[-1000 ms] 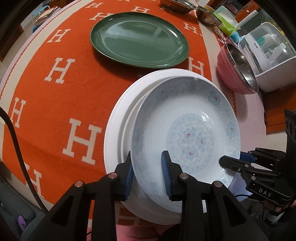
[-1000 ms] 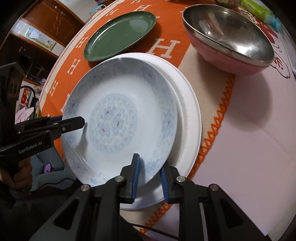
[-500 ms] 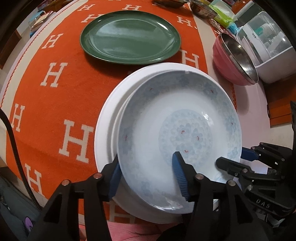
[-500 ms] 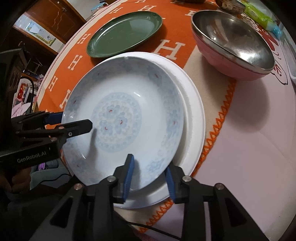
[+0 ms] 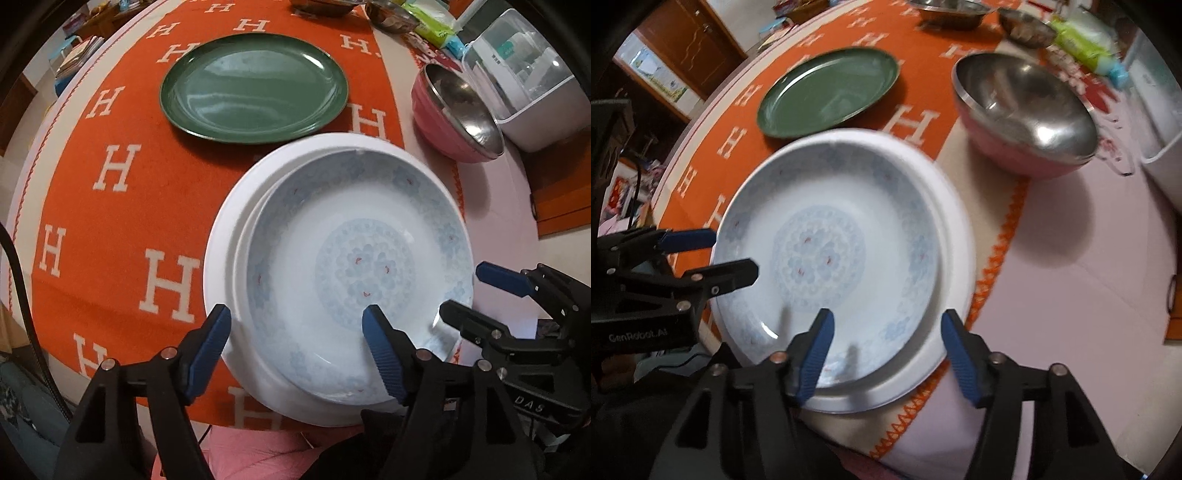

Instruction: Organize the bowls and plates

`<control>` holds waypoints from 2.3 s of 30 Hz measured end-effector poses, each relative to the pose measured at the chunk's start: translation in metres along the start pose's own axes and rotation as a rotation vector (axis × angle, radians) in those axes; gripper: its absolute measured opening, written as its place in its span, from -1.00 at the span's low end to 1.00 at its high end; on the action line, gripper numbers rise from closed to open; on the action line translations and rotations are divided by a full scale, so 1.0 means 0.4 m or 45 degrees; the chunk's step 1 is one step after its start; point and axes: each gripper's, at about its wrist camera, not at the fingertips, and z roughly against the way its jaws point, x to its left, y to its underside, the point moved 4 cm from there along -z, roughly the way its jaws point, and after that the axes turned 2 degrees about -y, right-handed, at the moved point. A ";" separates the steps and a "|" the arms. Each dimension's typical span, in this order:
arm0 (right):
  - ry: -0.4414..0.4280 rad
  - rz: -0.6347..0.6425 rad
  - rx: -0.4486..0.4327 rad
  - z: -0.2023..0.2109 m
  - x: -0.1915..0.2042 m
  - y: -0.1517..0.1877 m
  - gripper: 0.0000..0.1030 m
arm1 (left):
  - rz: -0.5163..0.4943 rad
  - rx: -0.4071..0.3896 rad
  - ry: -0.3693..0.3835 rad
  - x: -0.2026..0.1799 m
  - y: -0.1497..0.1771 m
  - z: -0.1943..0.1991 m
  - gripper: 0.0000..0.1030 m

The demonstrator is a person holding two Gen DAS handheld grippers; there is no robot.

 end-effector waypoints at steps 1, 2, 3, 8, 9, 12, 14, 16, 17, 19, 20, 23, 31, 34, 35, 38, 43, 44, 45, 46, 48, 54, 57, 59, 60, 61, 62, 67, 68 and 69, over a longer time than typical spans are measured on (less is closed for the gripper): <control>0.005 -0.017 -0.013 0.006 -0.003 -0.003 0.21 | -0.009 -0.004 0.008 0.004 -0.005 0.007 0.40; 0.010 -0.036 -0.025 0.010 -0.007 -0.005 0.21 | -0.018 -0.008 0.009 0.013 -0.008 0.012 0.40; 0.017 -0.054 -0.033 0.012 -0.010 -0.007 0.21 | -0.031 -0.015 0.008 0.019 -0.012 0.020 0.40; 0.038 -0.136 -0.074 0.025 -0.007 -0.014 0.21 | -0.091 -0.036 0.028 0.042 -0.020 0.062 0.40; 0.031 -0.148 -0.081 0.027 -0.001 -0.018 0.21 | -0.107 -0.037 0.028 0.047 -0.022 0.069 0.40; 0.028 -0.194 -0.109 0.041 0.009 -0.031 0.21 | -0.155 -0.048 0.030 0.063 -0.038 0.099 0.40; 0.023 -0.223 -0.133 0.047 0.019 -0.043 0.21 | -0.199 -0.067 0.034 0.074 -0.052 0.119 0.40; 0.022 -0.259 -0.156 0.058 0.023 -0.051 0.21 | -0.255 -0.089 0.032 0.081 -0.066 0.142 0.40; 0.026 -0.275 -0.168 0.063 0.030 -0.057 0.21 | -0.277 -0.098 0.029 0.085 -0.073 0.151 0.40; 0.030 -0.299 -0.191 0.068 0.048 -0.069 0.21 | -0.326 -0.122 0.027 0.097 -0.092 0.173 0.40; 0.030 -0.309 -0.202 0.070 0.058 -0.075 0.21 | -0.343 -0.132 0.030 0.103 -0.099 0.182 0.40; 0.032 -0.339 -0.232 0.075 0.084 -0.096 0.21 | -0.395 -0.159 0.036 0.109 -0.124 0.200 0.40; 0.032 -0.420 -0.339 0.080 0.141 -0.152 0.22 | -0.538 -0.230 0.044 0.153 -0.192 0.237 0.40; 0.034 -0.460 -0.388 0.084 0.154 -0.174 0.21 | -0.567 -0.247 0.047 0.180 -0.226 0.248 0.40; 0.035 -0.468 -0.403 0.085 0.158 -0.179 0.21 | -0.574 -0.252 0.049 0.188 -0.235 0.251 0.40; 0.046 -0.503 -0.461 0.086 0.169 -0.200 0.22 | -0.597 -0.258 0.046 0.214 -0.270 0.255 0.40; 0.103 -0.565 -0.551 0.087 0.182 -0.223 0.22 | -0.624 -0.255 0.057 0.248 -0.318 0.243 0.41; 0.121 -0.574 -0.574 0.088 0.183 -0.225 0.22 | -0.624 -0.250 0.062 0.256 -0.330 0.237 0.41; 0.139 -0.585 -0.601 0.090 0.183 -0.226 0.22 | -0.623 -0.245 0.067 0.260 -0.337 0.231 0.41; 0.155 -0.595 -0.627 0.090 0.183 -0.228 0.22 | -0.626 -0.234 0.080 0.269 -0.347 0.222 0.41; 0.179 -0.605 -0.665 0.089 0.182 -0.232 0.21 | -0.643 -0.205 0.103 0.276 -0.355 0.205 0.41; 0.248 -0.607 -0.717 0.068 0.183 -0.251 0.21 | -0.646 -0.159 0.116 0.284 -0.395 0.158 0.41; 0.280 -0.597 -0.733 0.058 0.183 -0.265 0.21 | -0.617 -0.126 0.138 0.290 -0.422 0.127 0.41; 0.288 -0.595 -0.734 0.051 0.180 -0.273 0.21 | -0.589 -0.104 0.145 0.294 -0.440 0.103 0.41; 0.290 -0.594 -0.731 0.046 0.177 -0.277 0.22 | -0.577 -0.092 0.153 0.296 -0.446 0.093 0.41; 0.290 -0.595 -0.726 0.040 0.173 -0.281 0.21 | -0.561 -0.074 0.165 0.298 -0.453 0.080 0.41; 0.290 -0.597 -0.722 0.035 0.173 -0.283 0.21 | -0.546 -0.057 0.176 0.300 -0.457 0.068 0.41; 0.251 -0.630 -0.684 -0.004 0.147 -0.297 0.21 | -0.495 0.001 0.209 0.305 -0.474 0.020 0.41; 0.244 -0.638 -0.677 -0.011 0.141 -0.300 0.21 | -0.491 0.008 0.216 0.304 -0.476 0.011 0.41; 0.232 -0.647 -0.672 -0.018 0.136 -0.302 0.21 | -0.487 0.012 0.218 0.303 -0.477 0.004 0.41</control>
